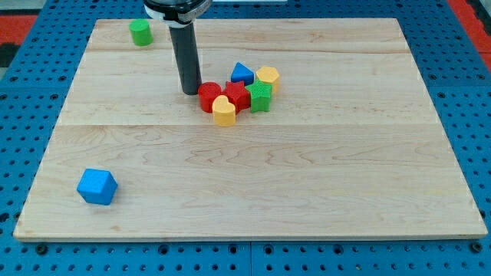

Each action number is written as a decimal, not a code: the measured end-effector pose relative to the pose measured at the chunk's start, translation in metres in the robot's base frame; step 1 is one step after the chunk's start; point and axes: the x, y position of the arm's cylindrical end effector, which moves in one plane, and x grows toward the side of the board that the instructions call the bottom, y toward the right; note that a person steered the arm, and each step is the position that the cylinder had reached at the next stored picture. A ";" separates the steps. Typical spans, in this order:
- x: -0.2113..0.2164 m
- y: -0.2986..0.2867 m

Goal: Move the green circle to the top left of the red circle

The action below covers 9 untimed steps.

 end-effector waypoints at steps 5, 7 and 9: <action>-0.178 -0.111; -0.081 -0.082; -0.073 -0.124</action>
